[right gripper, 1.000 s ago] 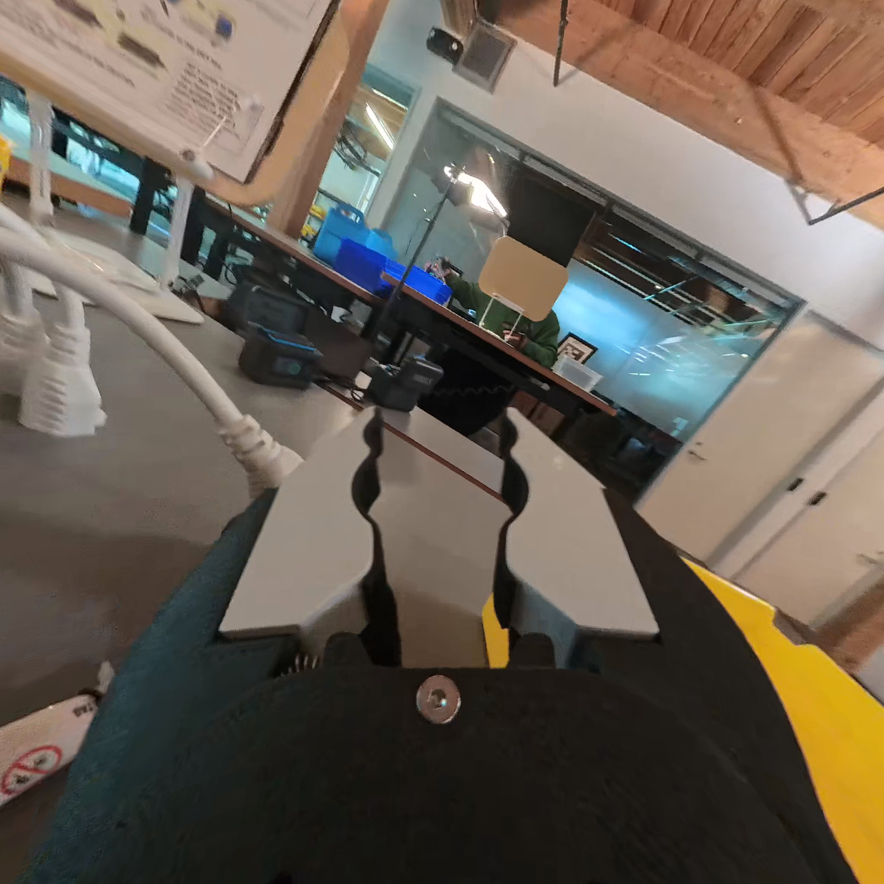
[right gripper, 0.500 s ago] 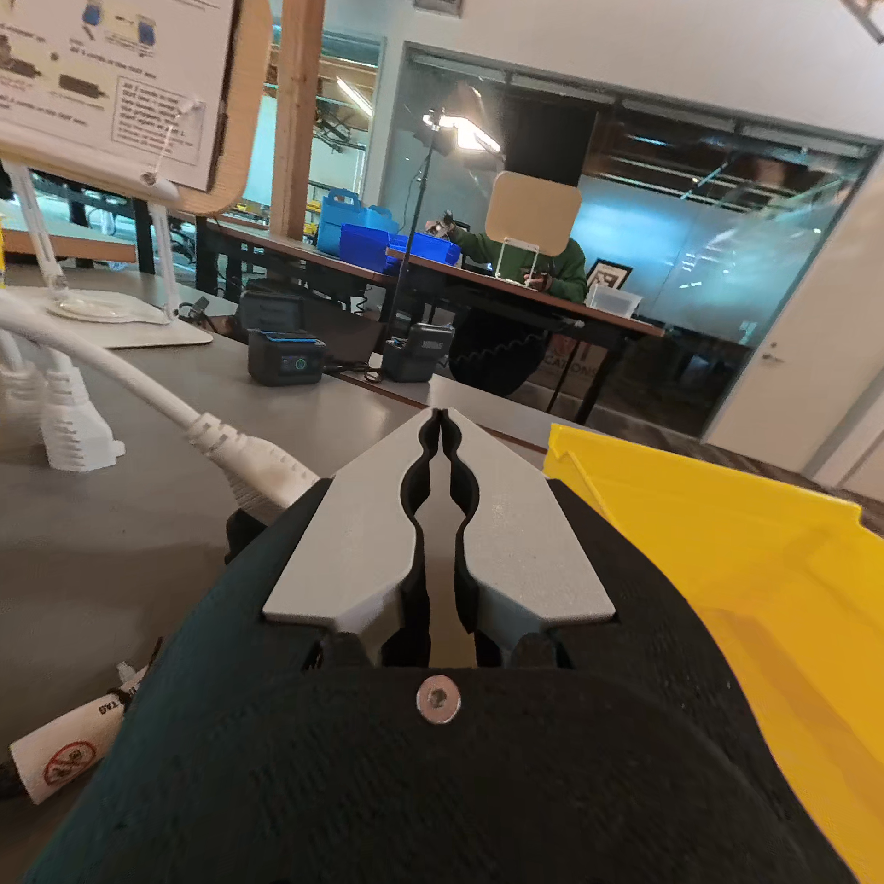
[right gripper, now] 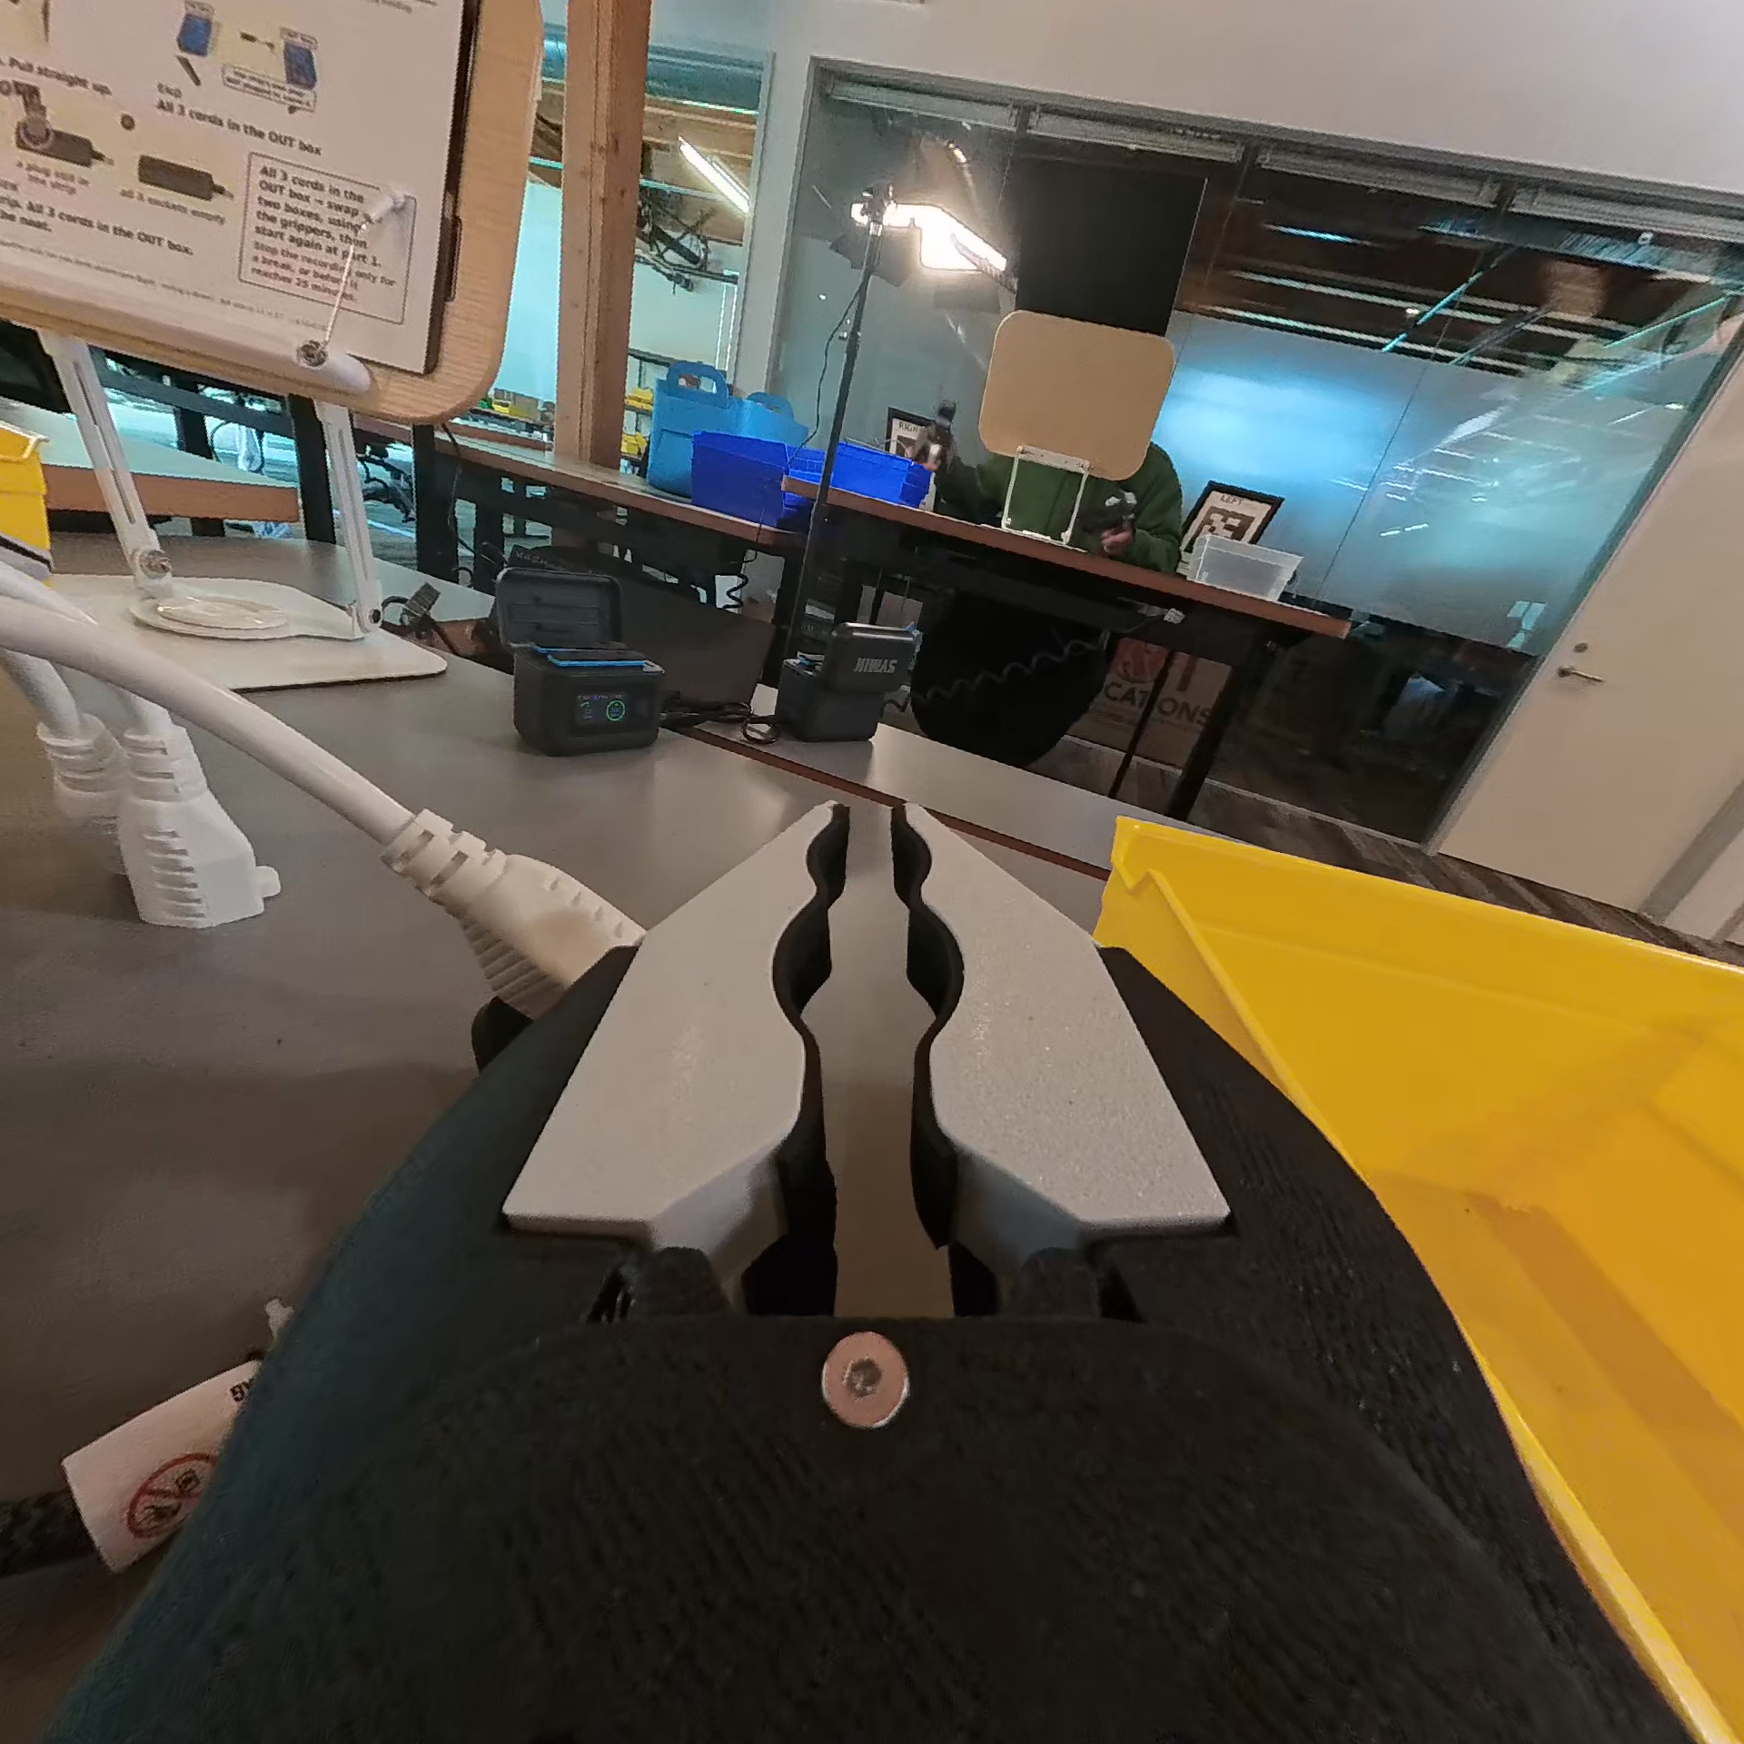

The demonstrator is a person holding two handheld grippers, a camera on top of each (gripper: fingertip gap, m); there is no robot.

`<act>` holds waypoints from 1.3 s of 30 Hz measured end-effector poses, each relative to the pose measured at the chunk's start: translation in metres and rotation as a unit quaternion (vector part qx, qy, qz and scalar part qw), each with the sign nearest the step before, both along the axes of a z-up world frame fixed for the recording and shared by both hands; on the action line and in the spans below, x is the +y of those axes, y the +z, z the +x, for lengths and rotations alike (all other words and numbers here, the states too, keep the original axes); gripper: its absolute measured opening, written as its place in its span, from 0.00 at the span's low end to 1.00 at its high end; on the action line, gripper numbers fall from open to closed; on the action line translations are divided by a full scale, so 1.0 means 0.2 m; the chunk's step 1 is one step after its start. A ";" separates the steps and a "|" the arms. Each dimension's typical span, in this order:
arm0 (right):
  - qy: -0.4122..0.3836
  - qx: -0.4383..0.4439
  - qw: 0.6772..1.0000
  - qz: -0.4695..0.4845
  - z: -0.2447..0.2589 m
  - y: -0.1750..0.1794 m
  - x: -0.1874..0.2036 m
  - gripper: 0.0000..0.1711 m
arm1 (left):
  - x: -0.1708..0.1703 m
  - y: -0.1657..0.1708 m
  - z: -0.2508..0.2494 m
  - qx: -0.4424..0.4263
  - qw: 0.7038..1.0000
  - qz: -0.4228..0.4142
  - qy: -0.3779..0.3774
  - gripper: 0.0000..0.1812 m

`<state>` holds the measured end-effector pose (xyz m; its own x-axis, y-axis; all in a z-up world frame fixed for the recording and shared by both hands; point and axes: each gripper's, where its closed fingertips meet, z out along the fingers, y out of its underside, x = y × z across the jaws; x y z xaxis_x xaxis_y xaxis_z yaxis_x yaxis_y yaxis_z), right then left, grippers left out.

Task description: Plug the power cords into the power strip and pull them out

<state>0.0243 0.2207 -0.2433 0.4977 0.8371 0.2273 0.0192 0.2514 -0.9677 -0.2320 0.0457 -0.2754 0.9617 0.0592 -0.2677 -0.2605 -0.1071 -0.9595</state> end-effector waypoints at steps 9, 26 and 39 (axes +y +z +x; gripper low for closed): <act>0.003 0.001 1.000 -0.002 0.00 0.00 0.00 0.05 | 0.00 -0.01 0.02 0.006 1.000 -0.005 -0.009 0.00; 0.432 0.035 0.899 -0.067 -0.05 0.14 -0.66 0.17 | -0.15 0.10 0.54 -0.073 0.926 0.054 -0.365 0.11; 0.483 -0.117 0.841 -0.214 -0.19 -0.15 -0.86 0.12 | -0.24 0.07 0.78 -0.265 0.817 -0.078 -0.507 0.22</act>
<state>-0.0146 0.0483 -0.2733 -0.4773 0.8557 -0.1997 0.2089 -0.1102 -0.9717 -0.0761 -0.0022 -0.2610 0.4787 -0.8341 0.2740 0.1561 -0.2262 -0.9615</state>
